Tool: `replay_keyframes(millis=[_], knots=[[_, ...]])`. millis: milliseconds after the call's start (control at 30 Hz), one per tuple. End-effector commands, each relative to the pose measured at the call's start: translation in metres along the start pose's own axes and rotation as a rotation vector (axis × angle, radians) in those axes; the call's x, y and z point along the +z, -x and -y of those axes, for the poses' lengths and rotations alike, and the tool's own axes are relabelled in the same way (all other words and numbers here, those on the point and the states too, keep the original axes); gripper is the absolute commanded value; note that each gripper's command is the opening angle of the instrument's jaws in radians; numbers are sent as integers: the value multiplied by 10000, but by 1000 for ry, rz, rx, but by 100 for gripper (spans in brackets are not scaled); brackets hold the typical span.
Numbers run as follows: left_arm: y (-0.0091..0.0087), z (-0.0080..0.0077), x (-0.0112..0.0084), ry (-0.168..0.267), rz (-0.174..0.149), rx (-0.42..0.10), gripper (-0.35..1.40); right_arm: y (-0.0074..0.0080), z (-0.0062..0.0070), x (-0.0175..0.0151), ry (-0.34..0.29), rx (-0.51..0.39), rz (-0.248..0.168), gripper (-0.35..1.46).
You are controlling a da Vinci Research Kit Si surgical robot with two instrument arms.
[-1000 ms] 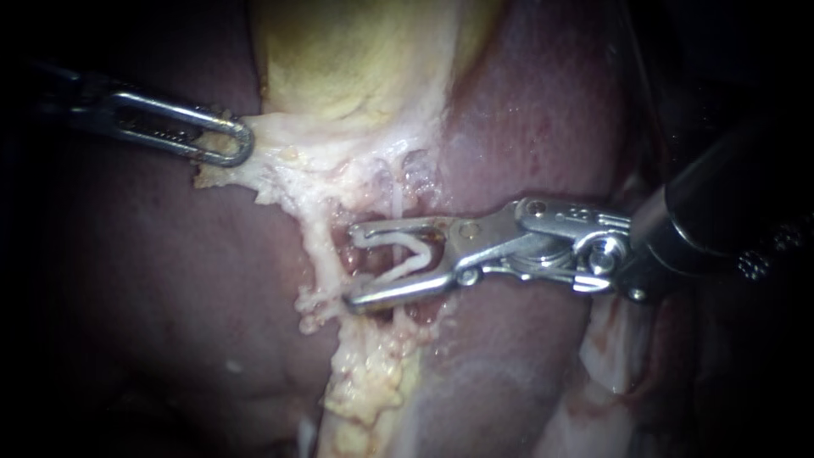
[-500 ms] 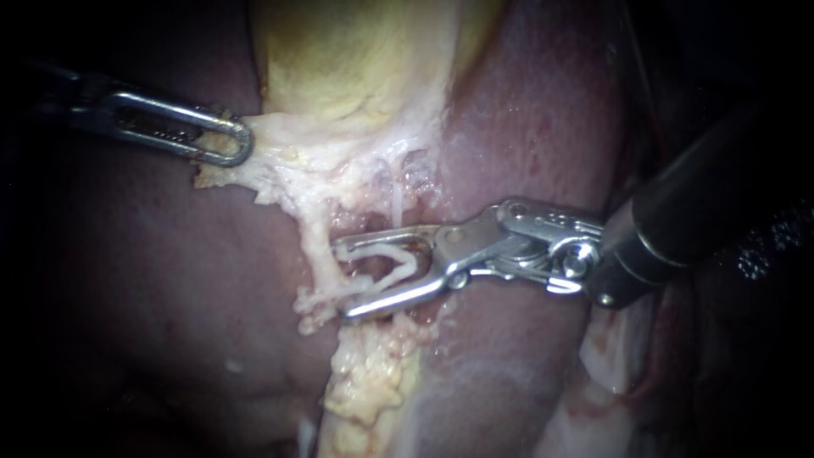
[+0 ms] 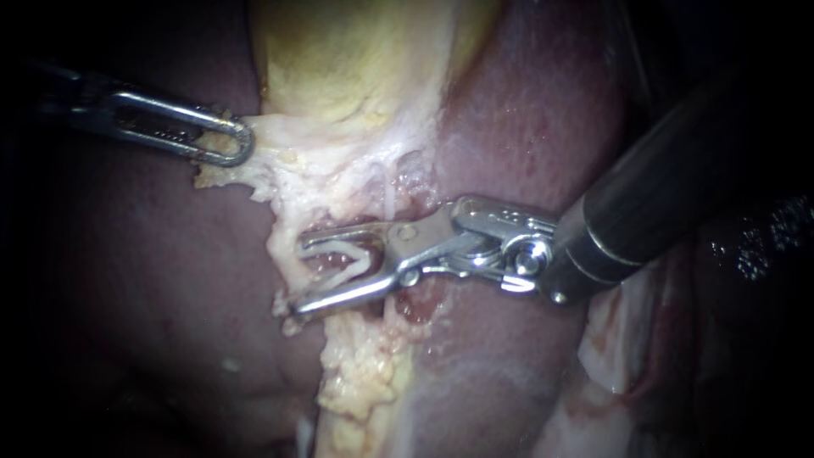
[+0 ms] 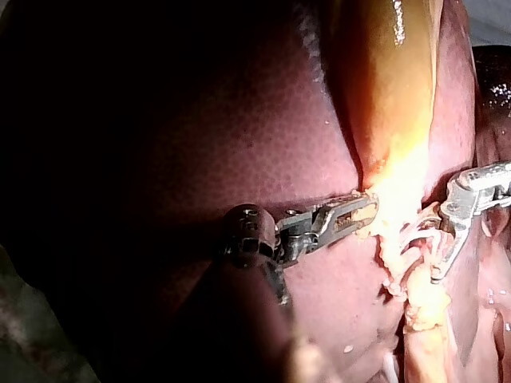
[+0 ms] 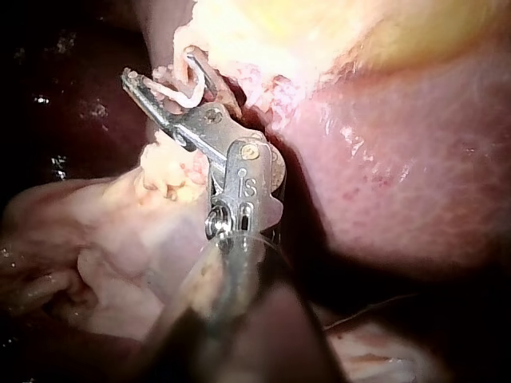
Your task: Clipping third clip left tube
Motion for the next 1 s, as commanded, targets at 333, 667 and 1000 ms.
replay_keyframes(millis=[333, 667, 1000], knots=[[0, 0, 0, -1, 0, 0, -35, 4, -8, 0, 26, 18, -6, 46], [0, 0, 1, -1, 0, 0, -35, 13, -19, -4, 57, 26, -6, 46], [0, 0, 1, -1, 0, 0, -35, 14, -24, -11, 111, 28, 27, 45]])
